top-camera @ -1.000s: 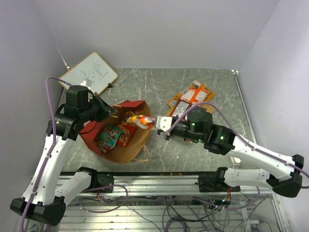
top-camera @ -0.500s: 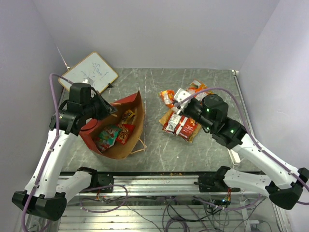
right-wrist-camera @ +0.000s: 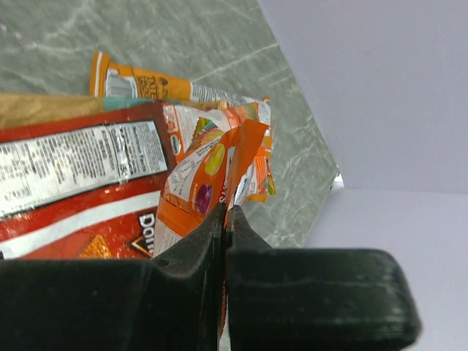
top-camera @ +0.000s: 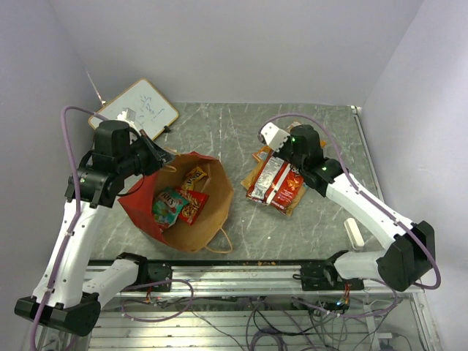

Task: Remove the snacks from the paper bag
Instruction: Place the snack at the center of the board.

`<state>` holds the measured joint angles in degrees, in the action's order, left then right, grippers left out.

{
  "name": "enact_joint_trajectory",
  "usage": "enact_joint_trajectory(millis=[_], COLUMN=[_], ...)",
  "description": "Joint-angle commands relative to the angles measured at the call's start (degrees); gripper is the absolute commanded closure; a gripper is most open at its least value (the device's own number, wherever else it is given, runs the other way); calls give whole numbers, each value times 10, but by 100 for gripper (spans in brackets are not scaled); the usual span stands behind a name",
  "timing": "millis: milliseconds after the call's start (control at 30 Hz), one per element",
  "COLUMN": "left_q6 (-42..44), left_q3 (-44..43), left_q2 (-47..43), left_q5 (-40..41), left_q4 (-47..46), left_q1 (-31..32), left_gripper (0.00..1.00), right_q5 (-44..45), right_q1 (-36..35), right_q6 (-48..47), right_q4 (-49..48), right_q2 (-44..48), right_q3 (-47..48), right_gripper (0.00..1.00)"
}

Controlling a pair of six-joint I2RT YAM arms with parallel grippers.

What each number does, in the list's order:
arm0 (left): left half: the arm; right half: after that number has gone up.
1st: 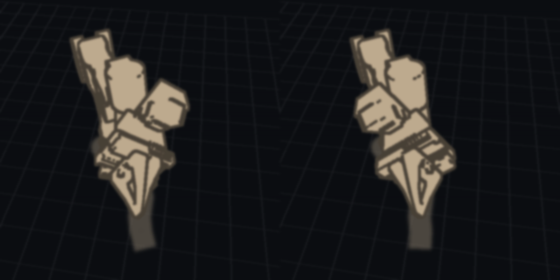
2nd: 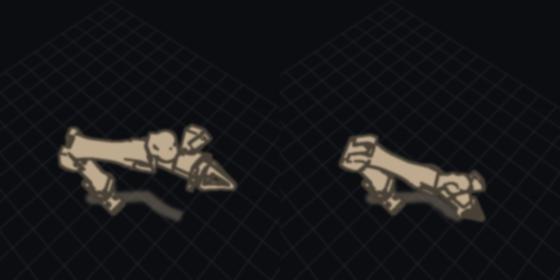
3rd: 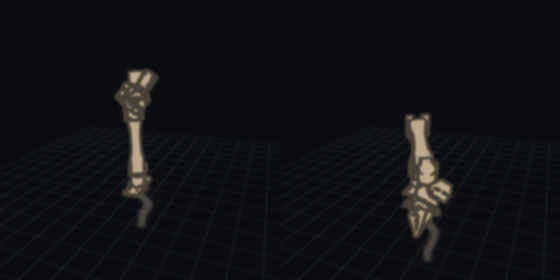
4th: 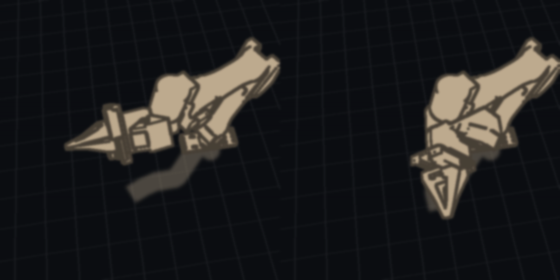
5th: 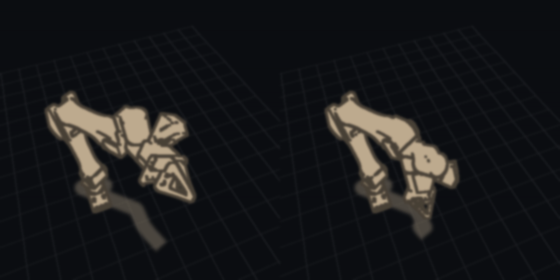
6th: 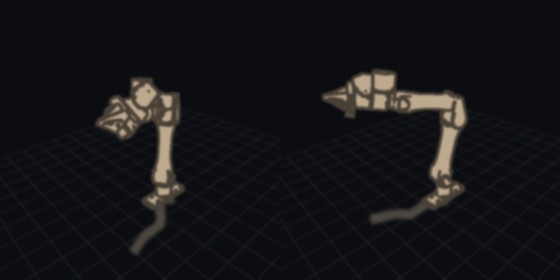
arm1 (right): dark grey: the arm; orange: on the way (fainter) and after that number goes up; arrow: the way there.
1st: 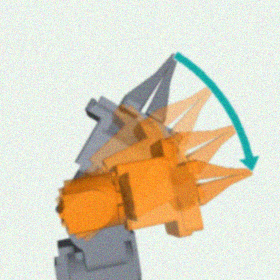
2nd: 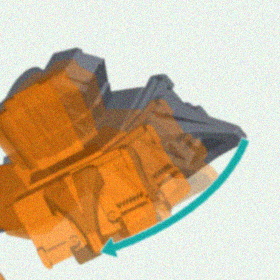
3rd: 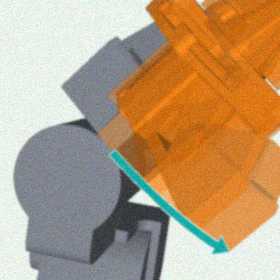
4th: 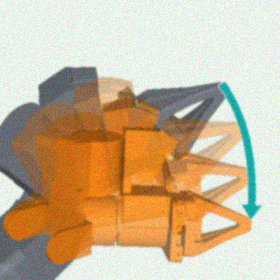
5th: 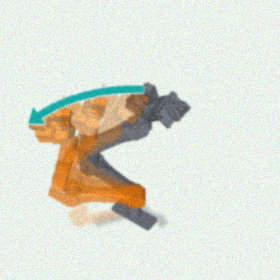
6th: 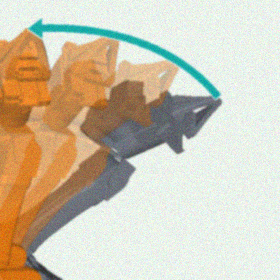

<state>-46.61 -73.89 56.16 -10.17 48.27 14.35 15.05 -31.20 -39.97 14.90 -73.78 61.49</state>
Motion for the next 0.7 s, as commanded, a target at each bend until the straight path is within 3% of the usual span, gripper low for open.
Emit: enact_joint_trajectory(millis=[0, 667], left_q6=[9, 1], left_q3=[-10, -5], left_q2=[-13, -31], left_q5=[-6, -12], left_q4=[-5, 8], left_q1=[2, 2], left_gripper=[93, 93], right_q5=[22, -143], right_q1=[-2, -7], right_q6=[-91, 36], right_q4=[-34, -22], right_q2=[14, -53], right_q3=[-26, -110], right_gripper=[100, 100])
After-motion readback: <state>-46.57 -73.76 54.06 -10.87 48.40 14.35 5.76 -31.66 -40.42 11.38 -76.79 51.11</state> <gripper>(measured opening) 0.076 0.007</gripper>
